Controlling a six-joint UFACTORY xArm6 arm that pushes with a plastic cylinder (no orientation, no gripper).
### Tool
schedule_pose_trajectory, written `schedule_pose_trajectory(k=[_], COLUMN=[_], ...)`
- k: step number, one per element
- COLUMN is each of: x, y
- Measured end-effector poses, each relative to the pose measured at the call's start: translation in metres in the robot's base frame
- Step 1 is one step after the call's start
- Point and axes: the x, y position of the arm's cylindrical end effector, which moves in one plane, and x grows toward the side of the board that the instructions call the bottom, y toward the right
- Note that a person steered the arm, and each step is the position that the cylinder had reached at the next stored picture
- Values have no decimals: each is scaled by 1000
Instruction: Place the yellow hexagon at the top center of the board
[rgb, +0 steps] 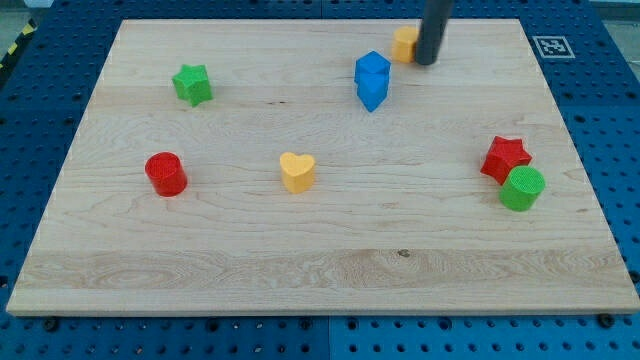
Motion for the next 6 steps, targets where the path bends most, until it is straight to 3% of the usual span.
schedule_pose_trajectory(k=[2,5,6], x=[-12,-22,-44], y=[32,-122,-98])
